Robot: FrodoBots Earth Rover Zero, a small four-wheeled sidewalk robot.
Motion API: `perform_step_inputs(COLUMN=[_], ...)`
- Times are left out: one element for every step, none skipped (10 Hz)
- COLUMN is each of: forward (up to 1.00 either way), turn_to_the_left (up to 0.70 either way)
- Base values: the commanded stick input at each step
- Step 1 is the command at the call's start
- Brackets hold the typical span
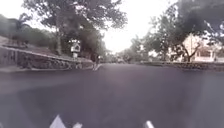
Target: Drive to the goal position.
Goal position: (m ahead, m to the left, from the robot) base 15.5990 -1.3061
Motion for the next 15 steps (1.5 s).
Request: perform_step_inputs(forward=[0.5, 0.5, 0.5, 0.5, 0.5, 0.5, 0.5, 0.5, 0.5, 0.5, 0.5, 0.5, 0.5, 0.5, 0.5], turn_to_the_left=[0.0, 0.0, 0.0, 0.0, 0.0, 0.0, 0.0, 0.0, 0.0, 0.0, 0.0, 0.0, 0.0, 0.0, 0.0])
